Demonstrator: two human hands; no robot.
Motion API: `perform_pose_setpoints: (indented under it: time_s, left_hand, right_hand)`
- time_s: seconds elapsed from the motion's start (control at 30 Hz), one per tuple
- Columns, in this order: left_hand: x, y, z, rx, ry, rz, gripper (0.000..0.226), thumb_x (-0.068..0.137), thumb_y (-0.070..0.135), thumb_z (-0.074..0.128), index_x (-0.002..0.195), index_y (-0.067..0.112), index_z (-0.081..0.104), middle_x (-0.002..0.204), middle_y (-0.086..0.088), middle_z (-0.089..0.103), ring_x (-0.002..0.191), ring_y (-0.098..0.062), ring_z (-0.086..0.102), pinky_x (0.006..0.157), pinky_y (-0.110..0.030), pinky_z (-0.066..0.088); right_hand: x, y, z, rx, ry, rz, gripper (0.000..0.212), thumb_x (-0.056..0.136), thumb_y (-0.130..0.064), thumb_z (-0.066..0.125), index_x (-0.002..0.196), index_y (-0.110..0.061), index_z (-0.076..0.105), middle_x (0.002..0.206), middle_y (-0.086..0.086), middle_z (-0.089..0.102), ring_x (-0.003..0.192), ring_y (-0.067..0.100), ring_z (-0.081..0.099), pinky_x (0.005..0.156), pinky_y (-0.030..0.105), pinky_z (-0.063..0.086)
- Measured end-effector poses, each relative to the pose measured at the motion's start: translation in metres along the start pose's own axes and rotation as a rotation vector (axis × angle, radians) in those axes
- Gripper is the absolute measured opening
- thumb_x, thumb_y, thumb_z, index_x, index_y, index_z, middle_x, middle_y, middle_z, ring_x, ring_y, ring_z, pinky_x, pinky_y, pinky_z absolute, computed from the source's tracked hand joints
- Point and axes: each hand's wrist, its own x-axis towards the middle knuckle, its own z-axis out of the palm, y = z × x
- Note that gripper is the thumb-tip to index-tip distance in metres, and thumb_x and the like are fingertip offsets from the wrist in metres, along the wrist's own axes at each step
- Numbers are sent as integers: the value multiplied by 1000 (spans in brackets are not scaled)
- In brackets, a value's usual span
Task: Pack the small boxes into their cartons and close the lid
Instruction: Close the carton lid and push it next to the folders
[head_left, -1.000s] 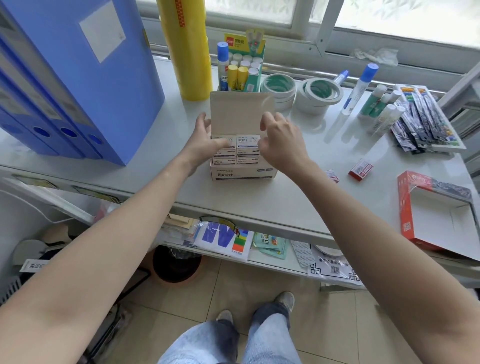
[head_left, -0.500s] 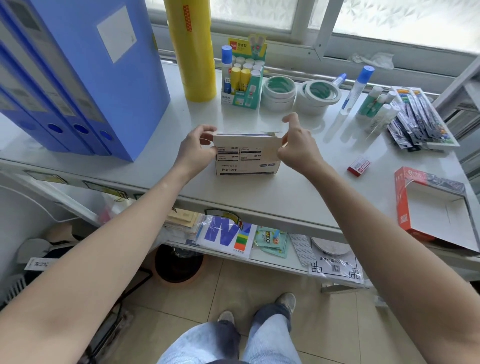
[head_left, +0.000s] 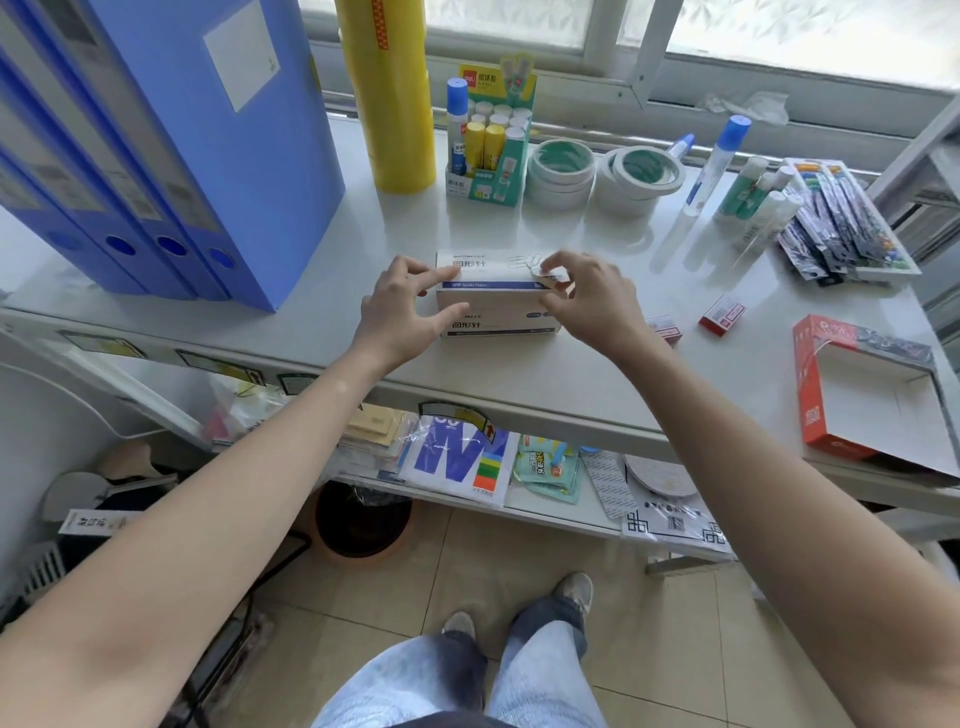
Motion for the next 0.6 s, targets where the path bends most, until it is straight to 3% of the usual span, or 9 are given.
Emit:
perform_pose_setpoints:
  time_s: [0.37,0.6]
  left_hand:
    - [0,-5,4,281,89,145,36,91,37,56,124,26,62,109,-7,57,104,-28,49,77,-34,32]
    - [-6,-7,7,539,137,280,36,96,33,45,128,21,59,117,-13,54,98,-35,53,67,-39,39]
  right_hand:
    - [-3,2,3,6,21,12,31,85,-21,55,114,-21,64,110,12,64,104,33,58,91,42,44]
    - [-6,1,4,47,43,3,32,87,-17,55,117,-16,64,107,17,60,105,34,52,93,42,44]
